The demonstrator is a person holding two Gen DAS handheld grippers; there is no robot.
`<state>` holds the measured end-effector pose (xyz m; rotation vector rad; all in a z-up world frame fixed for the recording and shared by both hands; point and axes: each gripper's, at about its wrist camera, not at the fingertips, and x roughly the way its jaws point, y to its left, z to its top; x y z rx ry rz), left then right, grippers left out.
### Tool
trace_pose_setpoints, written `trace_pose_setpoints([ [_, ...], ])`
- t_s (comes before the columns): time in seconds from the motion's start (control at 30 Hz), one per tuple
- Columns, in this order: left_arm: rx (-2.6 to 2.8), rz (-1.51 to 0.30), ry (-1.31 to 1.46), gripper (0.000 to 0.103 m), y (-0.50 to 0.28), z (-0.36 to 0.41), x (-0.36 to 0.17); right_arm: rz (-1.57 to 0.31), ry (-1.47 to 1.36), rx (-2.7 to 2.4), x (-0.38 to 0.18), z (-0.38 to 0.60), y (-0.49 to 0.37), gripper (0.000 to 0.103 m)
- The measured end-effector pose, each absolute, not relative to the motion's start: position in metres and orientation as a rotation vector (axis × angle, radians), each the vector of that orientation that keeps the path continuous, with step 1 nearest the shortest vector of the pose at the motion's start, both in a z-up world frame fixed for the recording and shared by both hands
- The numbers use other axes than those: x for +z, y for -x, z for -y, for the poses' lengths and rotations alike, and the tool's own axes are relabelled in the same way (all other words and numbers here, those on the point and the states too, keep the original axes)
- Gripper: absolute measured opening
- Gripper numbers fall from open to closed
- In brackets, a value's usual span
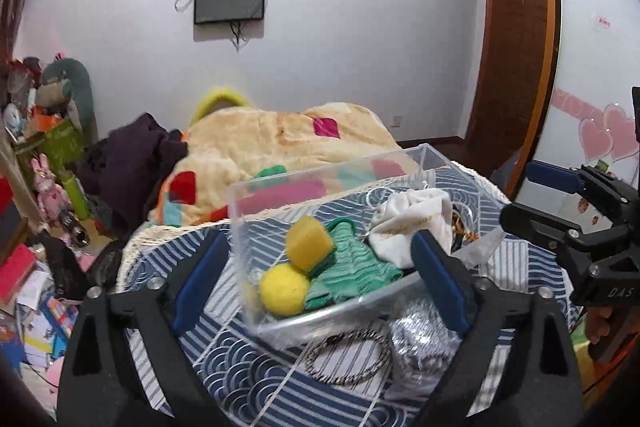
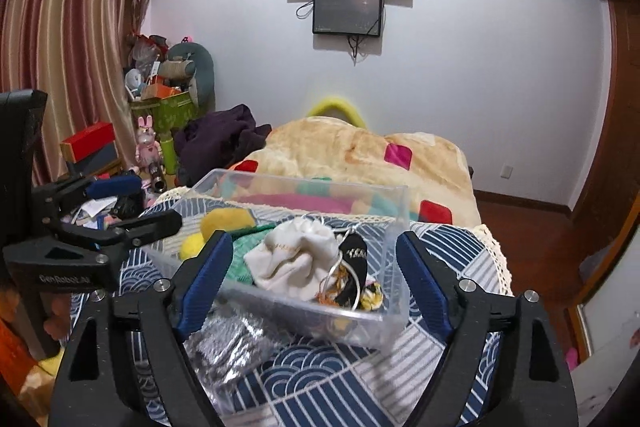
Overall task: Organize soft objects
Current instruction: 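Grasp the braided bracelet with the left tool while the right tool grasps the bagged silver scrubber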
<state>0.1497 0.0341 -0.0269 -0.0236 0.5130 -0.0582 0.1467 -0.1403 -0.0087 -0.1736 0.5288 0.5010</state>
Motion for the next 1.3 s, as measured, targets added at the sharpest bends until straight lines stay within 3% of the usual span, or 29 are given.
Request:
trace_pose_setpoints([
  [0.13,-0.042,-0.536,0.029,0.099,-0.136,-0.039,-0.040,-0.570,0.165,0.519,-0.023,0.140,-0.143,0.089],
  [0.67,-0.054,-0.761,0.076,0.099,-0.128,-0.050,-0.123,-0.836,0.125,0.634,-0.091,0.107,-0.151,0.088],
  [0.73,-0.069,-0.768,0.087,0.097,-0.129,-0.049,-0.125,-0.858,0.131,0.642,-0.095,0.102,-0.151,0.082],
  [0.83,-0.096,-0.792,0.082,0.091,-0.134,-0.044,-0.127,-0.890,0.121,0.662,-0.102,0.101,-0.154,0.064],
  [0.9,-0.112,-0.809,0.088,0.090,-0.137,-0.039,-0.128,-0.881,0.109,0.678,-0.102,0.103,-0.153,0.047],
  [1.0,-0.141,-0.834,0.114,0.083,-0.146,-0.036,-0.132,-0.853,0.115,0.667,-0.100,0.110,-0.147,0.035],
  [1.13,-0.164,-0.837,0.119,0.081,-0.153,-0.027,-0.131,-0.815,0.135,0.622,-0.094,0.124,-0.140,0.031],
  [1.3,-0.184,-0.827,0.120,0.060,-0.161,-0.020,-0.129,-0.806,0.091,0.586,-0.089,0.148,-0.135,0.030],
])
